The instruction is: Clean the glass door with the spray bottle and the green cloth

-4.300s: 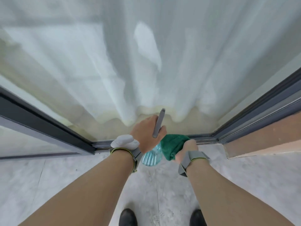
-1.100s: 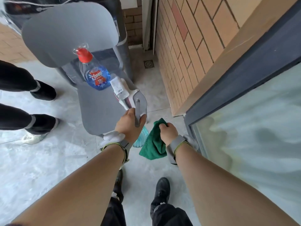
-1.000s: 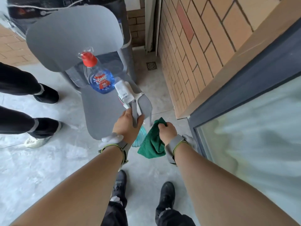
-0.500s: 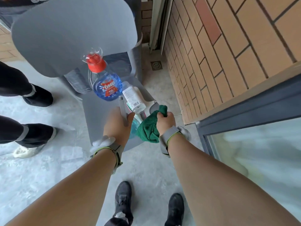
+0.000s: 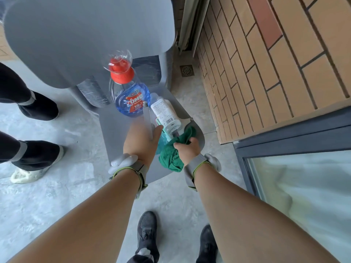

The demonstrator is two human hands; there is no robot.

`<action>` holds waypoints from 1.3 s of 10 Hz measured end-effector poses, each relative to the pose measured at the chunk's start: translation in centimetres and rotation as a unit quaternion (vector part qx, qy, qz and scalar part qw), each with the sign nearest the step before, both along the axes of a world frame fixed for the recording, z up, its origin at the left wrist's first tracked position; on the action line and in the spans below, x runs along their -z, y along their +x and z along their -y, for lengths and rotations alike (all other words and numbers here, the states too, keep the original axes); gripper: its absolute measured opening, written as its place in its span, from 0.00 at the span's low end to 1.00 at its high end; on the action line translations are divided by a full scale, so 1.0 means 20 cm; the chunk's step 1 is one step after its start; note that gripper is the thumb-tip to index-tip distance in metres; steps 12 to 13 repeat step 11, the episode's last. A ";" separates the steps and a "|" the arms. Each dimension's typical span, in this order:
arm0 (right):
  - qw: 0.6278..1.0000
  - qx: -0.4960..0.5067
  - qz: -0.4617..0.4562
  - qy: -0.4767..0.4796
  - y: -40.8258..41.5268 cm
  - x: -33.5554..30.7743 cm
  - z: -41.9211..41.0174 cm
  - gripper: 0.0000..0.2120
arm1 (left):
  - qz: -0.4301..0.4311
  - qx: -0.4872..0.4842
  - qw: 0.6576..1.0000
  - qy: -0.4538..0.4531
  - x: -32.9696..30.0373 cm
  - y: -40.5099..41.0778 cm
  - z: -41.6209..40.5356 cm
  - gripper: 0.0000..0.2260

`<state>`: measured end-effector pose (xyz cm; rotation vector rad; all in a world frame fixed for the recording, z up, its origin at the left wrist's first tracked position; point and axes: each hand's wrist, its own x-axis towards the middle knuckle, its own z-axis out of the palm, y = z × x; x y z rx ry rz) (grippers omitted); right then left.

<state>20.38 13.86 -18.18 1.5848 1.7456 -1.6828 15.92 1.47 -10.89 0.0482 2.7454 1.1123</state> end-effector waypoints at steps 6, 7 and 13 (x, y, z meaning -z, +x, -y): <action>0.999 0.009 0.016 -0.051 -0.05 0.03 0.13 0.40 | 0.031 -0.054 0.998 0.021 0.06 -0.09 0.01 0.14; 0.996 0.030 0.003 -0.083 -0.06 0.01 0.06 0.30 | 0.042 -0.051 0.998 0.018 0.07 -0.09 0.02 0.15; 0.998 -0.008 0.054 -0.031 -0.02 -0.03 -0.02 0.27 | 0.177 -0.160 0.969 -0.062 0.07 0.13 -0.09 0.25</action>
